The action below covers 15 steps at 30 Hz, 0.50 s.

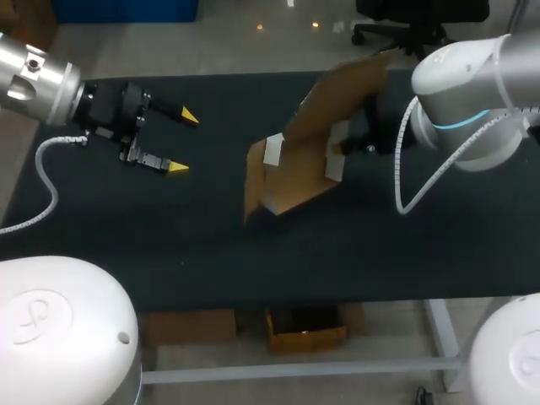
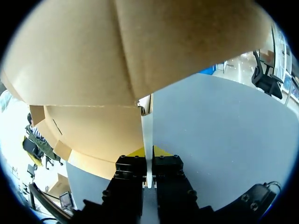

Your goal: Assemble the packaging by folding the flat box into shape, placing the metal phone stand inside, and closing the box properly

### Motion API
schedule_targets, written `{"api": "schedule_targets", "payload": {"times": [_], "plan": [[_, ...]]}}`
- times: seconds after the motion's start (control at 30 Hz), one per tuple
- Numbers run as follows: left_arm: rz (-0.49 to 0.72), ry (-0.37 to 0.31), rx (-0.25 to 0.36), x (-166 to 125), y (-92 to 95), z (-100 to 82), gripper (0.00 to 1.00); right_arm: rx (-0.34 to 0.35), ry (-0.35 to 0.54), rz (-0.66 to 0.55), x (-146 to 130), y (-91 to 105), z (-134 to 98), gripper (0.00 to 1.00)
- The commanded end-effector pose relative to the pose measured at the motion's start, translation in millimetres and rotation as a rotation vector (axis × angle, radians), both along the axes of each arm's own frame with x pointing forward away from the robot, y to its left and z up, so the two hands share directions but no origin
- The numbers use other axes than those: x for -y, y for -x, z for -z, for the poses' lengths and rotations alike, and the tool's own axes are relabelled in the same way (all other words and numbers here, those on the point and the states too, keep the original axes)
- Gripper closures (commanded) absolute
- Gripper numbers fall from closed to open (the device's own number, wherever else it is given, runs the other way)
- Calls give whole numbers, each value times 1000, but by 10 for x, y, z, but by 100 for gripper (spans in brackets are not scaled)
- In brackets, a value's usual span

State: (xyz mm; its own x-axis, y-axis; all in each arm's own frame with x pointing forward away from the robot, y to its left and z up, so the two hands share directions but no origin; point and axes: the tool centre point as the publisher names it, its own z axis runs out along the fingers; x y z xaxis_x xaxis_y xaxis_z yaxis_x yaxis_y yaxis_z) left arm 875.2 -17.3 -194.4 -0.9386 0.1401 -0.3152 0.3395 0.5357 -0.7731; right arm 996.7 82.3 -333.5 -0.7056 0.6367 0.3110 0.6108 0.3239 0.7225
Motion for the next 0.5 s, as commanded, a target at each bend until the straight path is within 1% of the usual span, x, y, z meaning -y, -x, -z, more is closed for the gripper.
{"api": "schedule_targets", "payload": {"times": [0.03, 0.13, 0.2, 0.27, 0.33, 0.4, 0.5], "plan": [[3, -2, -2, -5, -5, -6, 0, -77, 86, -35, -10, -8, -29, 100], [-2, -8, 1, -1, -15, 8, 0, -77, 86, -35, -10, -8, -29, 100], [-16, -15, -11, -3, -33, 37, 0, -84, 87, -29, 10, -19, -19, 100], [-22, -25, -27, -7, -51, 56, 0, -111, 80, -18, 57, -30, -4, 100], [-28, -43, -32, -7, -64, 79, 0, -151, 93, 22, 123, -39, 10, 100], [-57, -68, -42, -11, -82, 114, 0, -186, 116, 63, 174, -15, 11, 100], [-93, -95, -52, -14, -106, 171, 0, -239, 132, 80, 227, 25, 1, 100]]}}
